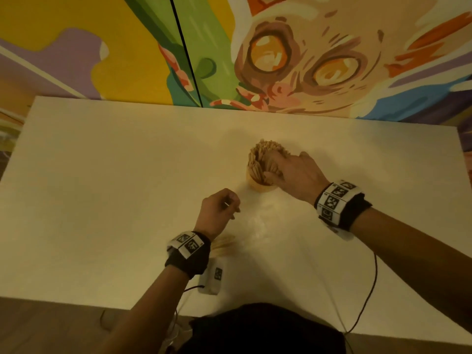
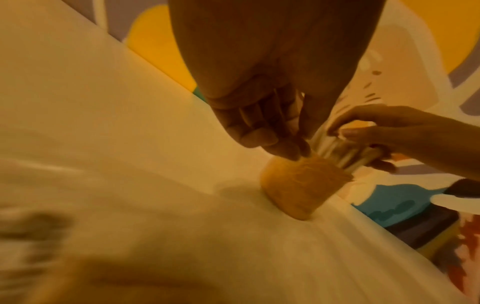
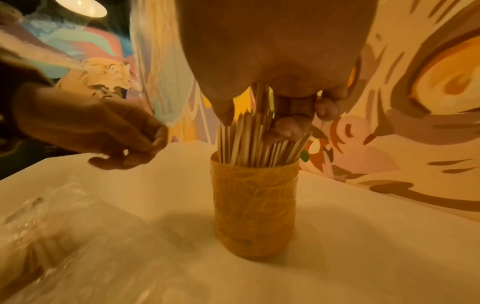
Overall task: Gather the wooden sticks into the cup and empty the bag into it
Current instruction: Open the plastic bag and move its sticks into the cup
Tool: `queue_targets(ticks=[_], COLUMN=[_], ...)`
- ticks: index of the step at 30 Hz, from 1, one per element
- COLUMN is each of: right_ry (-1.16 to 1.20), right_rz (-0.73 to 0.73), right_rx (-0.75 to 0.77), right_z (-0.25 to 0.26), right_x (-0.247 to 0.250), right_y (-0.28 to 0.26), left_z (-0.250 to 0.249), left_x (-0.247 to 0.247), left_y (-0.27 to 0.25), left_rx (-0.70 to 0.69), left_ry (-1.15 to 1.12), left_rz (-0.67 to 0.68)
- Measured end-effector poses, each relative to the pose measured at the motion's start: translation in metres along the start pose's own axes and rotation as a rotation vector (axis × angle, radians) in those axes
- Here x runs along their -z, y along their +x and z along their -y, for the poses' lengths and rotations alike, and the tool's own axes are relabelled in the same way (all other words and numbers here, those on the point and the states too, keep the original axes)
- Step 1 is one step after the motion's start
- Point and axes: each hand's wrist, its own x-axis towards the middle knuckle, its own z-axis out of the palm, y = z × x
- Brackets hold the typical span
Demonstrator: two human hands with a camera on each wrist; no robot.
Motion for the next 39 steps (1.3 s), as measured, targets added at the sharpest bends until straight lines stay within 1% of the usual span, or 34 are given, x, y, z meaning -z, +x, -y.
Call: queue_targets(ticks=[3,6,7,8,9,10,11,12,13,15,17,19,21,23,27,28,30,31,32,33,35,37,38,39], right_ry=[0.122,0.237,0.286,0.35,0.438,0.552,0.683,0.808,0.907,1.039,1.093,1.154,1.267,1.296,1.119,1.062,0.901,0.851,0.855,0.91,1.116,1.353,1.421,1.435], right_rz=[-0.064,-0.111,-0.141,-0.181,-0.23,-0.275,-0.289,-0.262,-0.208,-0.022,0.158,0.202,0.202,0.178,0.006,0.0,0.033,0.051,0.062,0.056,-0.001,-0.081,-0.111,-0.134], right_rx=[-0.069,-0.136,-0.155,-0.17,-0.18,-0.193,-0.223,-0.276,-0.338,-0.495,-0.622,-0.644,-0.606,-0.565,-0.471,-0.448,-0.386,-0.349,-0.316,-0.294,-0.296,-0.318,-0.326,-0.328], right_z=[-0.002,-0.004,-0.006,-0.008,-0.011,-0.013,-0.014,-0.012,-0.01,-0.006,0.001,0.012,0.025,0.036,0.043,0.044,0.047,0.048,0.049,0.05,0.05,0.047,0.045,0.041], right_x=[0.013,0.027,0.029,0.03,0.029,0.024,0.017,0.007,-0.008,-0.046,-0.082,-0.104,-0.11,-0.109,-0.098,-0.093,-0.086,-0.084,-0.082,-0.078,-0.066,-0.051,-0.044,-0.038], right_y=[-0.015,-0.031,-0.036,-0.041,-0.047,-0.052,-0.057,-0.062,-0.068,-0.081,-0.095,-0.104,-0.108,-0.109,-0.103,-0.101,-0.097,-0.094,-0.091,-0.09,-0.087,-0.087,-0.087,-0.088], left_z=[0.031,0.063,0.071,0.08,0.087,0.09,0.092,0.093,0.092,0.09,0.083,0.074,0.07,0.069,0.066,0.064,0.06,0.058,0.056,0.056,0.061,0.07,0.072,0.074], left_x=[0.029,0.05,0.054,0.056,0.055,0.052,0.046,0.038,0.03,0.016,0.007,0.002,-0.001,0.0,0.005,0.006,0.006,0.006,0.008,0.01,0.016,0.02,0.021,0.021], left_y=[-0.022,-0.044,-0.05,-0.055,-0.06,-0.063,-0.065,-0.067,-0.067,-0.064,-0.06,-0.056,-0.054,-0.056,-0.061,-0.063,-0.066,-0.068,-0.069,-0.07,-0.073,-0.077,-0.08,-0.083], left_rx=[0.046,0.055,0.061,0.059,0.065,0.067,0.075,0.085,0.097,0.111,0.128,0.128,0.101,0.09,0.077,0.081,0.089,0.098,0.117,0.16,0.256,0.297,0.298,0.315], left_ry=[0.065,0.27,0.371,0.488,0.601,0.693,0.755,0.793,0.826,0.895,0.918,0.94,0.978,0.959,0.942,0.942,0.929,0.904,0.861,0.794,0.645,0.468,0.387,0.304], left_rz=[-0.082,-0.176,-0.167,-0.101,0.0,0.101,0.176,0.218,0.229,0.208,0.216,0.274,0.331,0.357,0.341,0.337,0.334,0.339,0.347,0.352,0.348,0.363,0.374,0.385])
